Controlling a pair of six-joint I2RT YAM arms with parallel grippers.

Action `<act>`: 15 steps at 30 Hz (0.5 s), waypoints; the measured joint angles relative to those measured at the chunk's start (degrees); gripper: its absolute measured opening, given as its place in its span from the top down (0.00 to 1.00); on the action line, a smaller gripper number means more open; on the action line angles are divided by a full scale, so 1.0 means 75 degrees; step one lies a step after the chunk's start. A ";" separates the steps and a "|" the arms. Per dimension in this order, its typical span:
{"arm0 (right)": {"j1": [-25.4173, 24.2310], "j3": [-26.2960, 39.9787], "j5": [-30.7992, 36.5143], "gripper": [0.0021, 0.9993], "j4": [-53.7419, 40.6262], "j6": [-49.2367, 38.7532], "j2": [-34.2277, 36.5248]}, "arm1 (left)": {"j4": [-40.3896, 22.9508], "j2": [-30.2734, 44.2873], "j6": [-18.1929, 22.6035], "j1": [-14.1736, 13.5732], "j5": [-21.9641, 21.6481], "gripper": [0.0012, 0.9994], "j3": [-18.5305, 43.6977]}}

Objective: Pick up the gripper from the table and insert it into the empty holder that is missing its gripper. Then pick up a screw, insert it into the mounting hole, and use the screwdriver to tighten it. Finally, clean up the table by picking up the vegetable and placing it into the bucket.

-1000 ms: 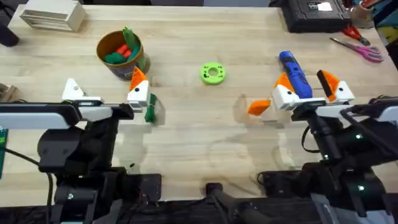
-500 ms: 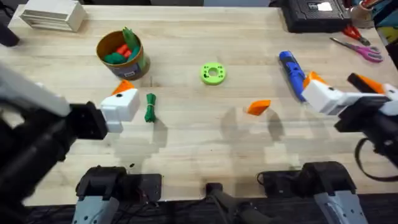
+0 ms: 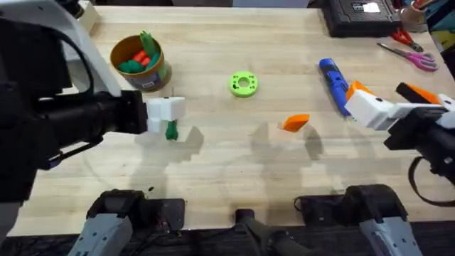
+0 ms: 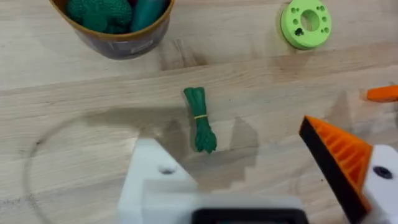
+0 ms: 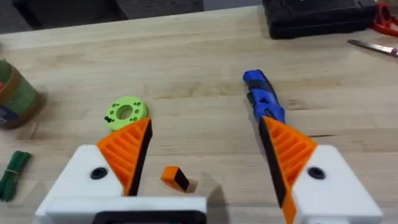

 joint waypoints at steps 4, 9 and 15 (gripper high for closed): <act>0.0000 0.0000 -0.0003 0.01 0.0000 0.0000 0.0000 | 0.0000 0.0115 0.0000 0.0000 0.0046 0.01 0.0000; 0.0000 0.0000 -0.0006 0.01 -0.0002 0.0000 0.0000 | -0.0064 0.0112 -0.0039 0.0002 0.0196 0.08 0.0000; 0.0000 0.0000 -0.0023 0.01 0.0000 0.0000 0.0000 | 0.0001 0.0112 0.0134 0.0000 0.0310 0.68 0.0000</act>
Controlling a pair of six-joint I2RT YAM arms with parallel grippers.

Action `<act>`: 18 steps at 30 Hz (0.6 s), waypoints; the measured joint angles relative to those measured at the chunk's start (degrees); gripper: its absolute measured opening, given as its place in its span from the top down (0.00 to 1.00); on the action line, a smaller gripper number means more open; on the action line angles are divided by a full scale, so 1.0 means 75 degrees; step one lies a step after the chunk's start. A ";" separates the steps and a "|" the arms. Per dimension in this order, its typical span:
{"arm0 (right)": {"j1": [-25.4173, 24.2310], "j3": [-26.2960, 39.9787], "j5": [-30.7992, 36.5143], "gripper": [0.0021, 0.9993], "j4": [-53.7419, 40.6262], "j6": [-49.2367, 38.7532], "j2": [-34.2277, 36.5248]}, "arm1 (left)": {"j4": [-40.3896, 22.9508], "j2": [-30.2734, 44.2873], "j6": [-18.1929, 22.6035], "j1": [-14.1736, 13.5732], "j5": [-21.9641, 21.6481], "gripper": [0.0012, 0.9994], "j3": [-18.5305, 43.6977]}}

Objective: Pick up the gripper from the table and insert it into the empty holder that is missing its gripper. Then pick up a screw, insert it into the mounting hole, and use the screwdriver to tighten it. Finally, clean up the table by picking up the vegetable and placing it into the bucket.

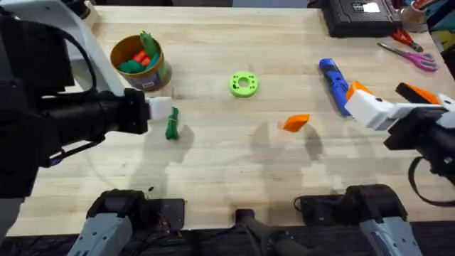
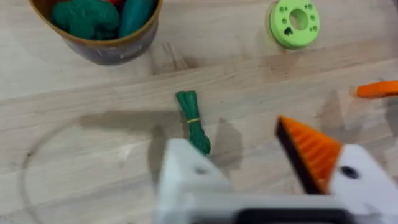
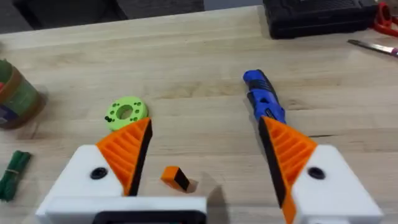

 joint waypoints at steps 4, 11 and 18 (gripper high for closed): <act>0.0000 0.0000 0.0000 0.01 -0.0002 0.0000 0.0000 | 0.0529 0.0000 -0.0002 0.0000 0.0019 0.06 0.0000; 0.0000 0.0000 0.0000 0.01 0.0000 0.0001 0.0000 | 0.2267 0.0000 -0.0427 0.0000 0.0188 0.01 0.0000; 0.0000 0.0000 0.0000 0.01 0.0000 0.0000 0.0000 | 0.1900 0.0003 -0.1233 0.0000 0.0351 0.01 0.0000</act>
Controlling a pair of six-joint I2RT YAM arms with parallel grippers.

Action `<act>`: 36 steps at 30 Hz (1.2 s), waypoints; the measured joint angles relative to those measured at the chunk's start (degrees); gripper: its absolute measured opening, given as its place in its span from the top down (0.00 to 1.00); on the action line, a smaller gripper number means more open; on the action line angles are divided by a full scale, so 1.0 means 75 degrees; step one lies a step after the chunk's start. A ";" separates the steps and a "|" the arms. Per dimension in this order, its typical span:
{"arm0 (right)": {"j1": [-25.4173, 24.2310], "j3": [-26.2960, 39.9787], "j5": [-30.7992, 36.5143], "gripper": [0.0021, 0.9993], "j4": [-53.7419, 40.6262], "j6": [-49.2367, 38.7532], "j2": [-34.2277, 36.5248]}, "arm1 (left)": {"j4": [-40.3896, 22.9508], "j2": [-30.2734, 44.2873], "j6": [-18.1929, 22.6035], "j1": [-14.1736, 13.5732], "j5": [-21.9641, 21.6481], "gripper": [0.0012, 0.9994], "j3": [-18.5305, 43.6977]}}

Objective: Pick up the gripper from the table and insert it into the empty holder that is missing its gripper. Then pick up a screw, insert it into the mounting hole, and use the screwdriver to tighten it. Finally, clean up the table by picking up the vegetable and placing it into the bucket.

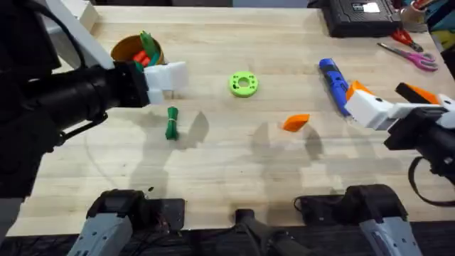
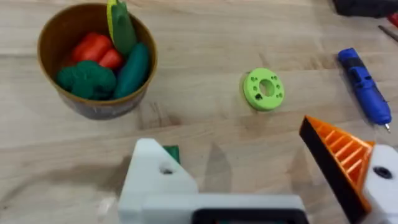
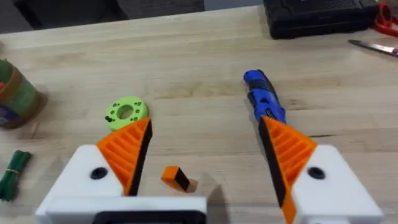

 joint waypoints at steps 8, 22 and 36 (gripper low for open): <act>0.0000 0.0000 0.0000 0.01 -0.0003 0.0000 0.0000 | 0.1645 -0.0159 0.0306 -0.0195 0.0167 0.01 -0.0055; 0.0000 0.0000 0.0000 0.01 -0.0003 0.0000 0.0000 | 0.5797 -0.3637 0.1104 -0.1843 -0.0028 0.01 -0.3996; 0.0000 0.0000 0.0000 0.01 -0.0003 0.0000 0.0000 | 0.6408 -0.5732 0.1103 -0.2266 -0.0308 0.01 -0.6037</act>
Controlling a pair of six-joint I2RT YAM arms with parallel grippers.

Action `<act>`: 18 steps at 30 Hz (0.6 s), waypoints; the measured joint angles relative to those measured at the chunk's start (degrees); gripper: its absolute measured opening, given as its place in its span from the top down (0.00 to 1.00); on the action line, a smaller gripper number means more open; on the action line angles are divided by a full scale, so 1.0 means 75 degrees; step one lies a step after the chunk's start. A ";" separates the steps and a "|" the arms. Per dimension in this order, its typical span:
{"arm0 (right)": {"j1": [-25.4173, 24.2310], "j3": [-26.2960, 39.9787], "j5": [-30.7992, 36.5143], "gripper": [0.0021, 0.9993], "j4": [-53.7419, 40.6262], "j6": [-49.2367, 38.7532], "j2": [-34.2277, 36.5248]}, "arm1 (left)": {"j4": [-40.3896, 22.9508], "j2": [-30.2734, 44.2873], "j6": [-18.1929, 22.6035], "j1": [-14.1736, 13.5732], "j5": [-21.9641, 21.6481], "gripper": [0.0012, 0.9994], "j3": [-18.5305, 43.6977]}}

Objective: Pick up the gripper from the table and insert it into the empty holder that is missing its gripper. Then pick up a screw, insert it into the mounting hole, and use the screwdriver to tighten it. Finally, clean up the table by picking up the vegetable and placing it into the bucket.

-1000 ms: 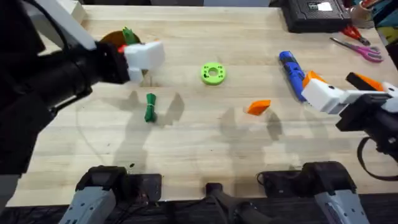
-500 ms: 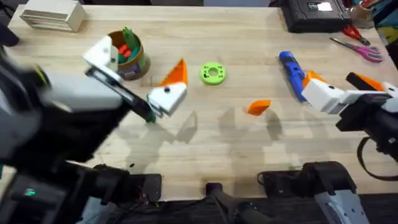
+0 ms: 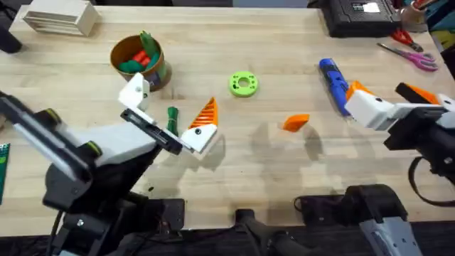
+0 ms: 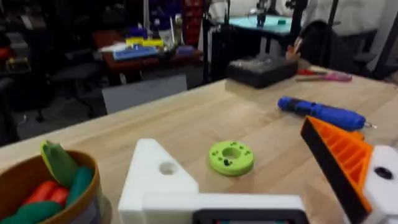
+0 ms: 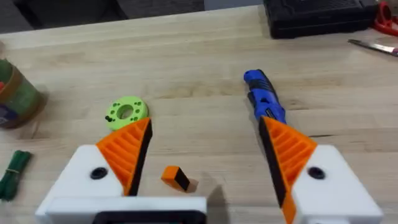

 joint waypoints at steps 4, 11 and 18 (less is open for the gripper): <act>0.0000 0.0000 0.0000 0.01 0.0000 0.0000 0.0000 | -0.0701 0.0000 -0.0004 -0.0001 -0.0033 0.01 -0.0022; 0.0000 0.0000 0.0000 0.01 0.0000 0.0000 0.0000 | -0.1422 0.0020 -0.0008 0.0001 -0.0063 0.01 -0.0045; 0.0000 0.0000 0.0000 0.01 0.0000 0.0000 0.0000 | -0.1422 0.0020 -0.0010 0.0001 -0.0063 0.01 -0.0045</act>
